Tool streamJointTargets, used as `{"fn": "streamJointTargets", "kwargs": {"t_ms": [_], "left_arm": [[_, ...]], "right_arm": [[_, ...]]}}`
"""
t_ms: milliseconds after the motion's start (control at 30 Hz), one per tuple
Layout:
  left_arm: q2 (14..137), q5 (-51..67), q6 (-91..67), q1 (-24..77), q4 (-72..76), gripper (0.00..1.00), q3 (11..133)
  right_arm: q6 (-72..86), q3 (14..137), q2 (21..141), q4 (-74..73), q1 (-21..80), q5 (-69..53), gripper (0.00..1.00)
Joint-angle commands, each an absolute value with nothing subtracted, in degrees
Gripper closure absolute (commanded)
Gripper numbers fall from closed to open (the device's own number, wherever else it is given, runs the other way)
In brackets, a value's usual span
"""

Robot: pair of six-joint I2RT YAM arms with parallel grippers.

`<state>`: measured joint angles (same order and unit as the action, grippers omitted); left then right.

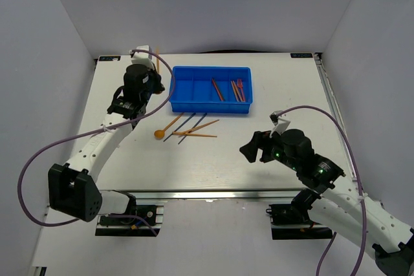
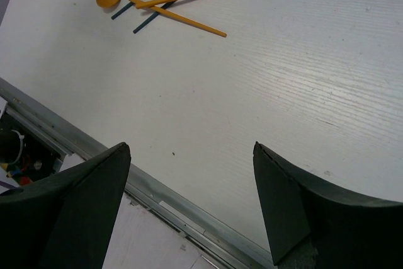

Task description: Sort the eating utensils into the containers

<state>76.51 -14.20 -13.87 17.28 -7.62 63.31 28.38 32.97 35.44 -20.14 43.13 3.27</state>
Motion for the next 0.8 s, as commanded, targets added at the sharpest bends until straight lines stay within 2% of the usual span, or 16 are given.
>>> {"fn": "streamJointTargets", "kwargs": {"t_ms": [0, 300, 767], "left_arm": [[75.06, -7.04, -16.61, 19.15, -5.63, 1.0, 65.38], [73.74, 3.77, -21.53, 20.83, -1.76, 1.0, 68.11], [65.92, 14.32, -25.92, 21.01, 3.95, 1.0, 62.58]], "right_arm": [[29.09, 36.3, 34.19, -20.56, 43.15, 6.32, 0.17], [30.06, 39.02, 30.51, -24.17, 43.07, 9.4, 0.16], [30.67, 40.69, 27.16, -27.6, 43.15, 12.57, 0.15]]}}
